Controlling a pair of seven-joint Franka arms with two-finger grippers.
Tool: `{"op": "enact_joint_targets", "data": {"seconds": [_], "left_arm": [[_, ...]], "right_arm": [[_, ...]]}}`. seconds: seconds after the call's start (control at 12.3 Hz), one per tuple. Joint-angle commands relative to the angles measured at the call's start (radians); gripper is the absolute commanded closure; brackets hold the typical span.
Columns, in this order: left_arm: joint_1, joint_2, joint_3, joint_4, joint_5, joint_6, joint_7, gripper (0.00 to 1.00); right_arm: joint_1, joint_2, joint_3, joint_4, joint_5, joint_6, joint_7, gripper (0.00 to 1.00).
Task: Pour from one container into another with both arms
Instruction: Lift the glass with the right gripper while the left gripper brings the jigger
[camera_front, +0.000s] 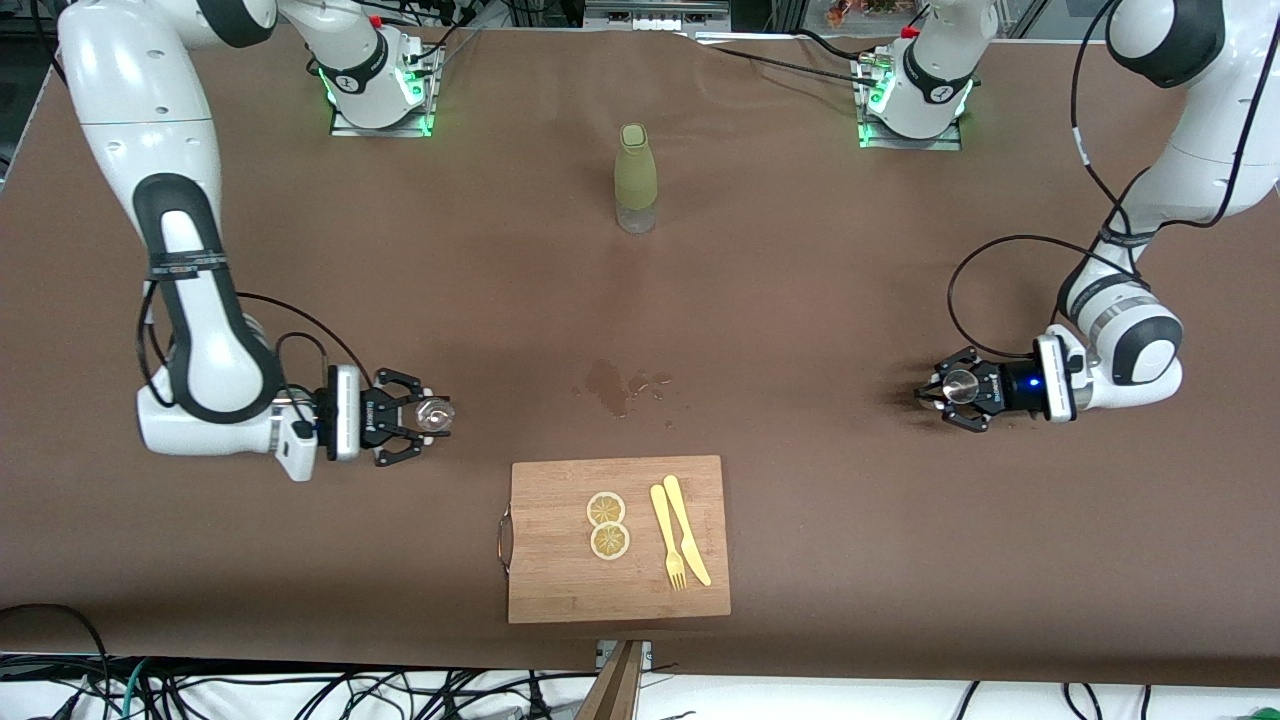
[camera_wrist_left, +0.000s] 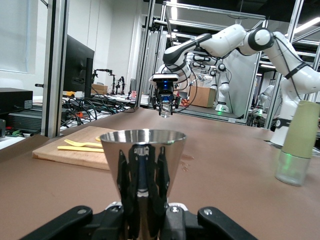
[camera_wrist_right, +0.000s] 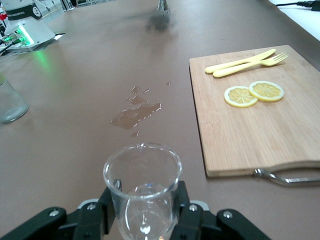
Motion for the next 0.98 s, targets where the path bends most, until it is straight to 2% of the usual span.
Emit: {"op": "enact_joint_targets", "data": {"seconds": [0.0,0.73,0.9], "left_arm": [[-0.053,-0.044,0.008,-0.042,-0.067,0.052,-0.005,1.0],[-0.263,-0.075,0.008,-0.107,-0.319,0.208,0.012,1.0],[-0.314,-0.076,0.008,-0.11,-0.38,0.242,0.013,1.0]], "right_arm": [[0.052,-0.021,0.005,0.002,-0.02,0.052,0.068,0.9],[0.273,-0.05,0.008,0.004,-0.025,0.325,0.306,0.9],[0.317,-0.058,0.008,0.004,-0.064,0.373,0.376,0.9]]}}
